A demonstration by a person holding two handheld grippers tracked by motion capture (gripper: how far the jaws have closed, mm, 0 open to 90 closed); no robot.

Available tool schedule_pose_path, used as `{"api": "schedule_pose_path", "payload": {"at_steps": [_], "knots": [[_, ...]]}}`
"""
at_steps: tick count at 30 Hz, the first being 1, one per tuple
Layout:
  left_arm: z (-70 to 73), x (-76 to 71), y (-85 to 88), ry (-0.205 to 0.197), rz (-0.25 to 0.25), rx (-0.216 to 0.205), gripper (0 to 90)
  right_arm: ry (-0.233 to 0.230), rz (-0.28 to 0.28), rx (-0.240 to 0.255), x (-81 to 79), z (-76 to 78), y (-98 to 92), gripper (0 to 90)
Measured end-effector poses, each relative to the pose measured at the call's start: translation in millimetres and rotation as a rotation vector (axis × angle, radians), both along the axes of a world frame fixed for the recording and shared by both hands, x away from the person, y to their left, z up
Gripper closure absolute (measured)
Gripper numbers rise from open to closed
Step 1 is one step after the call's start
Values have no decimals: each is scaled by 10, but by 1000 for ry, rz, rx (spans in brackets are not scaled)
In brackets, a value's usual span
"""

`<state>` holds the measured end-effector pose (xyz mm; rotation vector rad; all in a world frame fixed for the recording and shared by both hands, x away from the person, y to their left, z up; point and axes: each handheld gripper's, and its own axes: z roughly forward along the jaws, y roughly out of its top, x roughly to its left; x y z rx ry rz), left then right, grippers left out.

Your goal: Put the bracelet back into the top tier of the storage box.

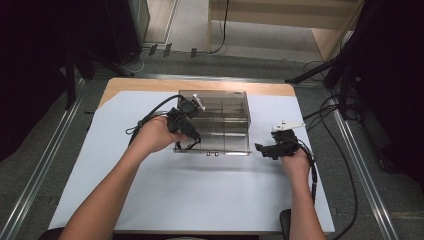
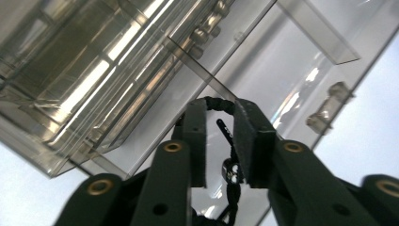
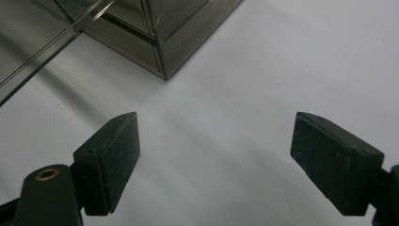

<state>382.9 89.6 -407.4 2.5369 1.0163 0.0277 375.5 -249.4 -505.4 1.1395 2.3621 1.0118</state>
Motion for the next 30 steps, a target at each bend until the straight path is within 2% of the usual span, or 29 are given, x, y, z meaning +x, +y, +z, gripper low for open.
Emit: {"api": "schedule_pose_path", "payload": {"at_steps": [4, 8, 9, 10, 12, 16, 19, 21, 23, 27, 30], "knots": [[75, -28, 87, -4, 15, -20, 668, 4, -2, -4, 0, -2, 2, 171], [121, -56, 182, -3, 27, -25, 542, 4, -1, -7, -2, -2, 6, 171], [136, -88, 240, -8, 27, -46, 529, 7, -2, -7, -4, -2, 6, 171], [136, -88, 240, -8, 27, -46, 511, 9, -3, -8, -4, -4, 5, 171], [133, -131, 319, 4, 35, -63, 499, 12, -4, -9, -4, -7, 4, 171], [137, -162, 381, 2, 46, -67, 482, 13, -5, -11, -3, -9, 6, 171], [158, -190, 448, -8, 60, -63, 437, 13, 0, -18, -5, -9, 10, 171], [174, -217, 489, -20, 80, -76, 407, 17, 0, -19, -4, -14, 16, 171], [184, -256, 552, -30, 92, -48, 389, 20, 1, -27, -5, -18, 22, 171], [186, -294, 615, -30, 104, -66, 379, 20, 3, -33, -9, -17, 27, 171], [183, -329, 670, -38, 109, -60, 371, 24, 1, -34, -12, -18, 34, 170]]}}
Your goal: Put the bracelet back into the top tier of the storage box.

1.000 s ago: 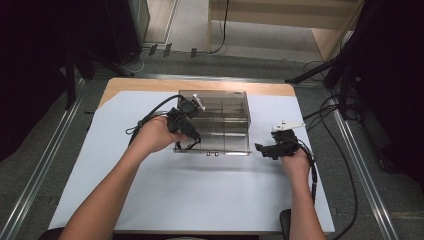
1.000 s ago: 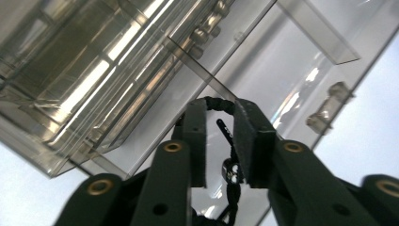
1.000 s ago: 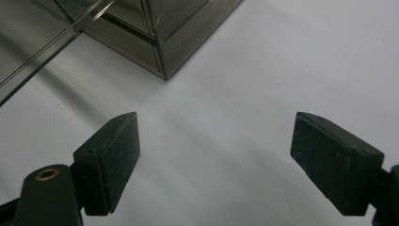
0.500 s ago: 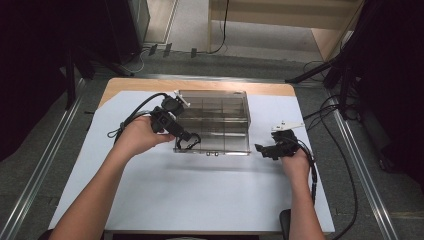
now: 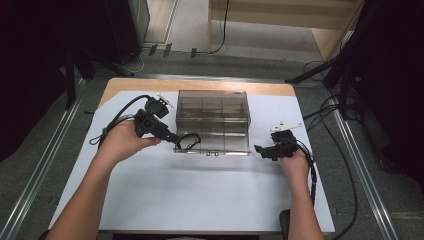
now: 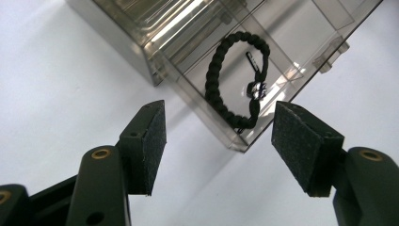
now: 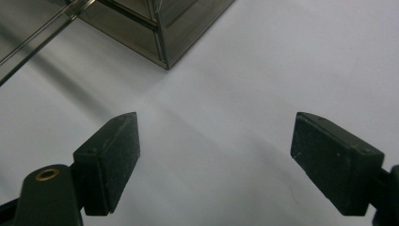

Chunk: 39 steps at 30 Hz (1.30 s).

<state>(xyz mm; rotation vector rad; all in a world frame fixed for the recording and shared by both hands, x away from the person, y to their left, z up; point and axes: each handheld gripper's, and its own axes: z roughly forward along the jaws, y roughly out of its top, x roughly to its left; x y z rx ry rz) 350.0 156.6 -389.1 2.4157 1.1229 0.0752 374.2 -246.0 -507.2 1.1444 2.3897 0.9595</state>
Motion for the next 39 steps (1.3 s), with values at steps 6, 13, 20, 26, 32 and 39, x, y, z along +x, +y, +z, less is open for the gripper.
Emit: {"api": "schedule_pose_path", "payload": {"at_steps": [6, 13, 20, 26, 32, 39], "knots": [[-24, -52, 148, -9, 32, -16, 371, 3, 0, -3, -2, -2, 6, 170], [-41, -112, 338, -45, 74, -24, 343, -4, -1, 12, 2, 8, 8, 169], [-108, -121, 462, -56, 94, -44, 309, 4, -6, 28, 5, 12, 2, 169], [-230, -126, 582, -59, 100, -17, 304, 3, -9, 35, 9, 11, 1, 170], [-344, -105, 749, -68, 110, -15, 305, 4, -5, 34, 13, 6, 1, 170], [-449, -56, 897, -76, 147, -12, 289, 5, -3, 34, 16, -2, 0, 171]]}}
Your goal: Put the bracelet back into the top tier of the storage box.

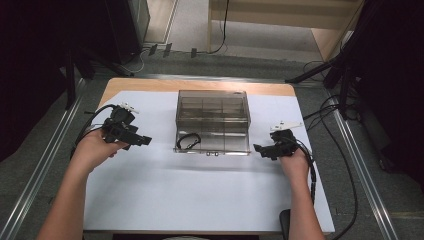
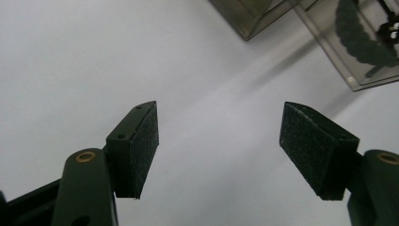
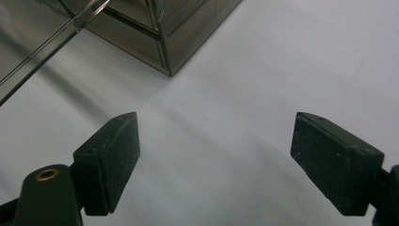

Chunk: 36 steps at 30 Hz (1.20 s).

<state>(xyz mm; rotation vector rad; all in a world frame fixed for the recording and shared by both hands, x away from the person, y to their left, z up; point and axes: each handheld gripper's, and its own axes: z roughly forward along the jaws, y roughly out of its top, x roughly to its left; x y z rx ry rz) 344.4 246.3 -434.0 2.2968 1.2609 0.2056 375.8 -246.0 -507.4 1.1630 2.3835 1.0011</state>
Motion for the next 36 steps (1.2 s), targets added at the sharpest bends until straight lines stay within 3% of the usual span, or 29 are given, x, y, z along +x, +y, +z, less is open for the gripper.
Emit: {"api": "schedule_pose_path", "payload": {"at_steps": [3, 7, 13, 22, 27, 36], "knots": [[-34, 17, 48, 9, 20, -5, 285, 2, 0, 1, -2, 1, 0, 171], [-57, 29, 114, -9, 23, -7, 268, 8, -3, 3, -6, 3, 1, 170], [-188, 106, 254, 13, 62, -7, 262, 13, 3, -6, -17, 2, 1, 169], [-380, 203, 457, 8, 127, -21, 252, 18, 2, -6, -31, -2, 1, 166], [-432, 229, 522, 24, 152, -6, 252, 15, 7, -11, -36, -7, 10, 166], [-459, 227, 688, 31, 192, -27, 252, 13, 16, -6, -37, -9, 16, 166]]}}
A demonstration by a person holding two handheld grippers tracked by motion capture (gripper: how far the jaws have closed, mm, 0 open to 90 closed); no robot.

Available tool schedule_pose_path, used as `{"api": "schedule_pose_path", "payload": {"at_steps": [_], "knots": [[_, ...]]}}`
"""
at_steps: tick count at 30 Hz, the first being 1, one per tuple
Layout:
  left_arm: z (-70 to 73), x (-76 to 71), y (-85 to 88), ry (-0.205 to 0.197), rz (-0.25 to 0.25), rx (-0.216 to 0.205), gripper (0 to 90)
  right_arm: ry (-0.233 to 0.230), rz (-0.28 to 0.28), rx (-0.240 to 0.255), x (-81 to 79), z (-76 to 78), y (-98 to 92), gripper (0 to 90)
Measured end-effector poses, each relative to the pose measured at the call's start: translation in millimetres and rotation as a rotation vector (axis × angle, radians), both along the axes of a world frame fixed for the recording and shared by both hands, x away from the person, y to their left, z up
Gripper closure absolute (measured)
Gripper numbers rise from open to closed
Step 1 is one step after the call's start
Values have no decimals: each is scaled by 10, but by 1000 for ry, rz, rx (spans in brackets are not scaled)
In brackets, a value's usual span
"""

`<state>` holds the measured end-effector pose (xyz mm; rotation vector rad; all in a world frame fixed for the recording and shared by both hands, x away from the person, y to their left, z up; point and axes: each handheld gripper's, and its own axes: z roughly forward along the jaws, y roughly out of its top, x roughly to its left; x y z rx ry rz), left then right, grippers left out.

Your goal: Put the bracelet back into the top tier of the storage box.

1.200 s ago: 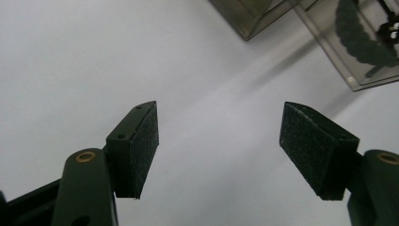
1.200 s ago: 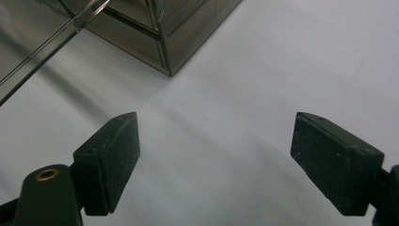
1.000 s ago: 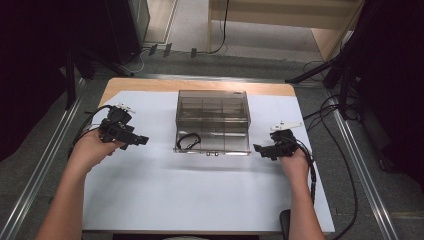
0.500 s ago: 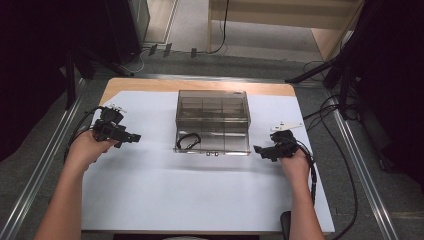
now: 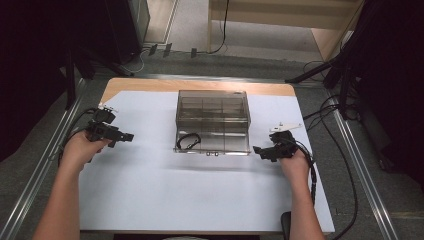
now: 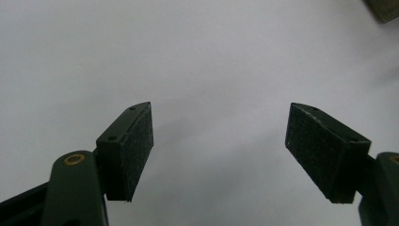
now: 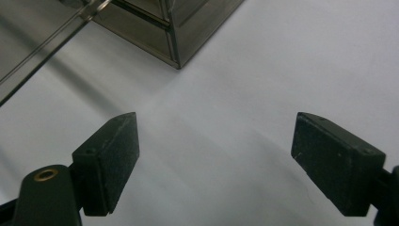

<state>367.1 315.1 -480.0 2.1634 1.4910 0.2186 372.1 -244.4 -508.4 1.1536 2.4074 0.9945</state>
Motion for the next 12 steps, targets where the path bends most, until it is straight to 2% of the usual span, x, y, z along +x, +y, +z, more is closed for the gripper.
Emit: {"api": "schedule_pose_path", "payload": {"at_steps": [4, 12], "knots": [[2, -6, 27, -3, 8, -4, 252, -12, 10, -13, -9, 2, 10, 165], [-6, -4, -8, -4, -5, 0, 252, -34, 16, 1, -33, 32, -1, 137]]}}
